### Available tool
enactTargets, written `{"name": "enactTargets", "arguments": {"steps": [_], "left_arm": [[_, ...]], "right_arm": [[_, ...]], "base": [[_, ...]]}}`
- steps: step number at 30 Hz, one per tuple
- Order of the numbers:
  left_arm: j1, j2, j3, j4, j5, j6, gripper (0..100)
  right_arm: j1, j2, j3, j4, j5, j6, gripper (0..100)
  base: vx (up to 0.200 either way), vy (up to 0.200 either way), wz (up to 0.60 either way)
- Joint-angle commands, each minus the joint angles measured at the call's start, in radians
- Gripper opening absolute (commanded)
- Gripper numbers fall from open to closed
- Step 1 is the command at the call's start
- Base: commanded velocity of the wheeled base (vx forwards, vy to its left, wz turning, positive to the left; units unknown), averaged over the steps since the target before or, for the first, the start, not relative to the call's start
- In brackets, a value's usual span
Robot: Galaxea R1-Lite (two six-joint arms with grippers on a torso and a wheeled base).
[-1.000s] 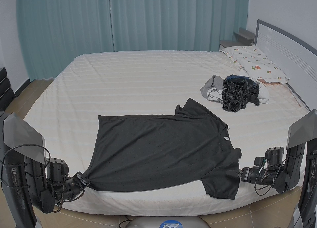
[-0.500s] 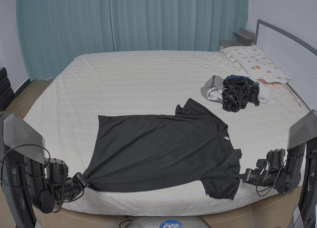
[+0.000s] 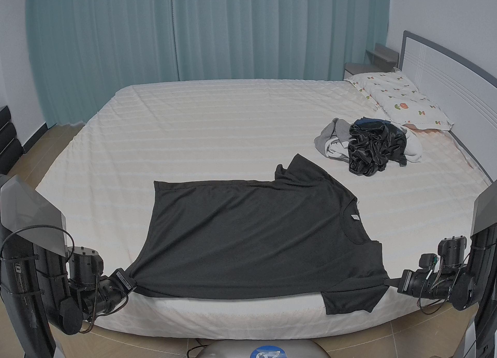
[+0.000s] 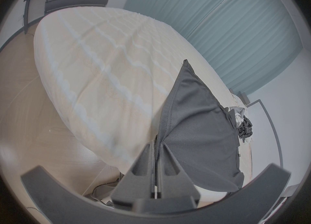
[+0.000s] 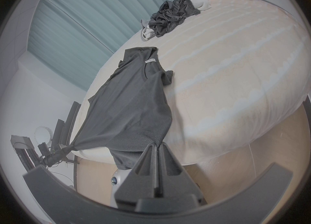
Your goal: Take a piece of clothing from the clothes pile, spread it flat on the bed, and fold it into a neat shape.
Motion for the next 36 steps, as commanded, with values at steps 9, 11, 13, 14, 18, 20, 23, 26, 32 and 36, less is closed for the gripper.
{"name": "enactTargets", "arguments": {"steps": [9,11,13,14,18,20,23,26,32,36], "left_arm": [[-0.009,-0.024,0.022,0.006,0.018,0.050,0],[-0.015,-0.024,0.023,0.018,0.020,0.056,0],[-0.015,-0.024,0.023,0.021,0.021,0.061,0],[-0.015,-0.029,0.023,0.036,0.024,0.072,0],[-0.022,-0.038,0.023,0.101,0.062,0.109,0],[-0.036,-0.038,0.023,0.107,0.067,0.110,0],[-0.050,-0.040,0.023,0.125,0.067,0.112,0],[-0.061,-0.069,0.023,0.184,0.069,0.116,0],[-0.102,-0.199,0.023,0.389,0.066,0.141,0],[-0.116,-0.250,0.023,0.490,0.069,0.178,0]], "right_arm": [[-0.004,-0.255,0.029,0.275,0.006,-0.075,0],[-0.010,-0.285,0.029,0.341,0.008,-0.112,0],[-0.011,-0.295,0.029,0.358,0.006,-0.121,0],[-0.024,-0.310,0.029,0.384,0.006,-0.133,0],[-0.038,-0.353,0.029,0.467,0.006,-0.172,0],[-0.041,-0.387,0.029,0.517,0.008,-0.191,0],[-0.042,-0.417,0.029,0.588,0.008,-0.222,0],[-0.044,-0.425,0.029,0.625,0.008,-0.248,0],[-0.051,-0.462,0.029,0.678,0.006,-0.282,0],[-0.056,-0.480,0.029,0.720,0.005,-0.313,0]], "base": [[0.000,0.000,0.00],[0.000,0.000,0.00],[0.000,0.000,0.00],[0.000,0.000,0.00],[0.000,0.000,0.00],[0.000,0.000,0.00],[0.000,0.000,0.00],[0.000,0.000,0.00],[0.000,0.000,0.00],[0.000,0.000,0.00]]}}
